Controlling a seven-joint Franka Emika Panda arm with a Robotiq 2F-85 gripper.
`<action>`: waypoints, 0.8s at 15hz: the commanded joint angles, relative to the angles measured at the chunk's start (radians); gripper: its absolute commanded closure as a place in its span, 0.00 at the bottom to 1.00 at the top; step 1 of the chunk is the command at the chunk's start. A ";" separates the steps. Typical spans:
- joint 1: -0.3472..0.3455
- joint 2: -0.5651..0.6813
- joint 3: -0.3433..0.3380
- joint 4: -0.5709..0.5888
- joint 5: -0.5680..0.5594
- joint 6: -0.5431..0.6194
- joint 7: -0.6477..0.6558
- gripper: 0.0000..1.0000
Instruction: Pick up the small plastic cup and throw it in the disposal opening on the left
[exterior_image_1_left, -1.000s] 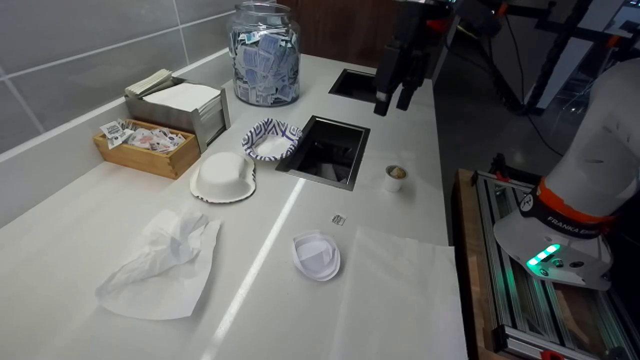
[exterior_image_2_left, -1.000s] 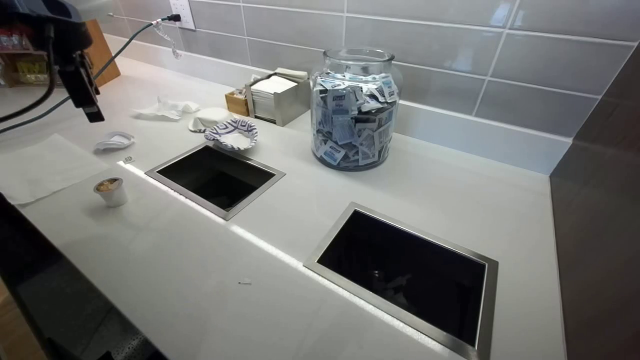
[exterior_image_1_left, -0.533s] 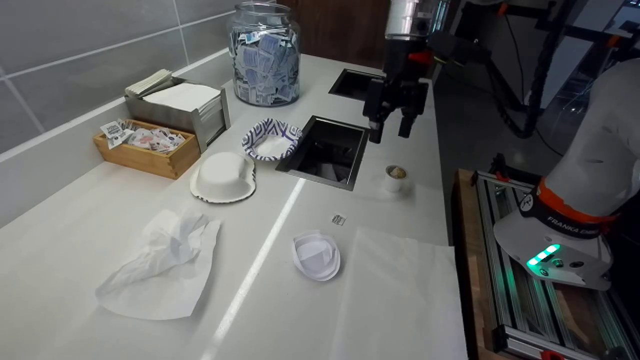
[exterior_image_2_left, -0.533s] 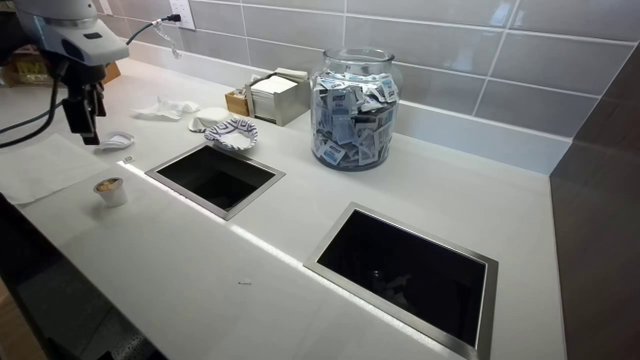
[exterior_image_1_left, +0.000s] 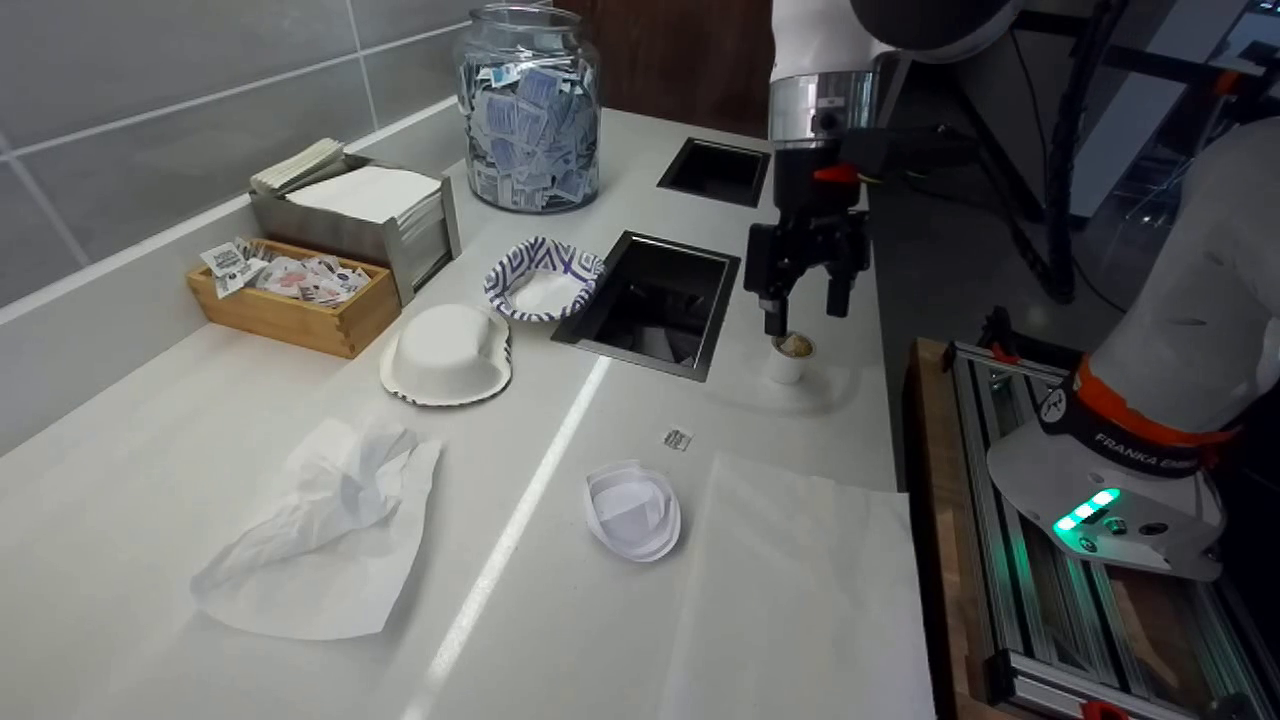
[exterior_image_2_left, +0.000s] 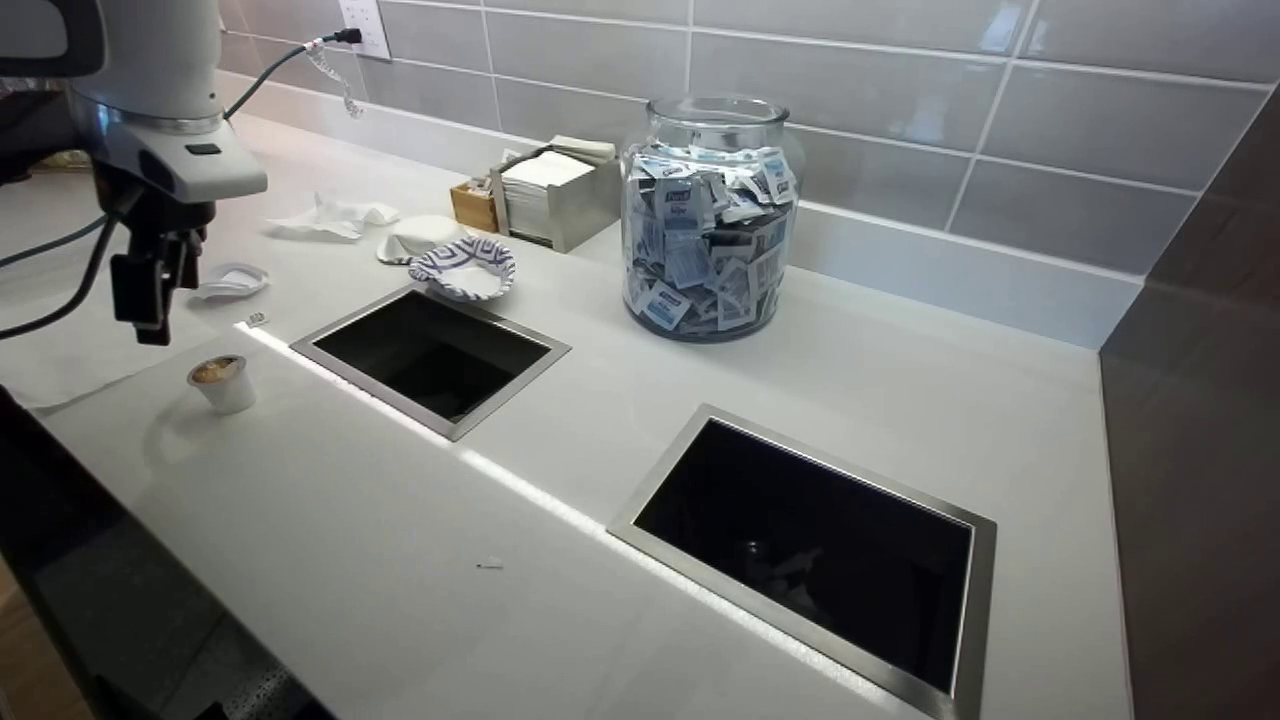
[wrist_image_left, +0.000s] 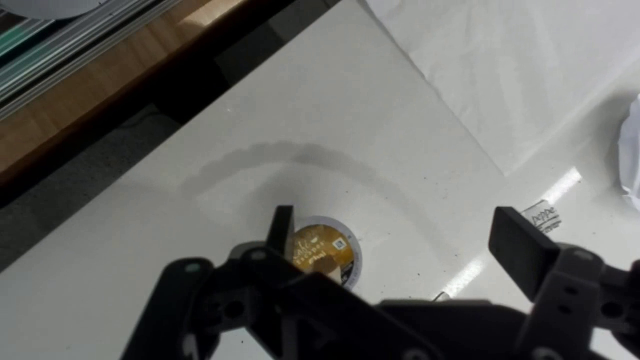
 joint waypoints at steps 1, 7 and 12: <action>-0.024 0.014 0.027 -0.017 -0.067 -0.007 0.077 0.00; -0.040 0.012 0.053 -0.039 -0.201 0.007 0.162 0.00; -0.026 0.028 0.052 -0.071 -0.193 0.147 0.113 0.00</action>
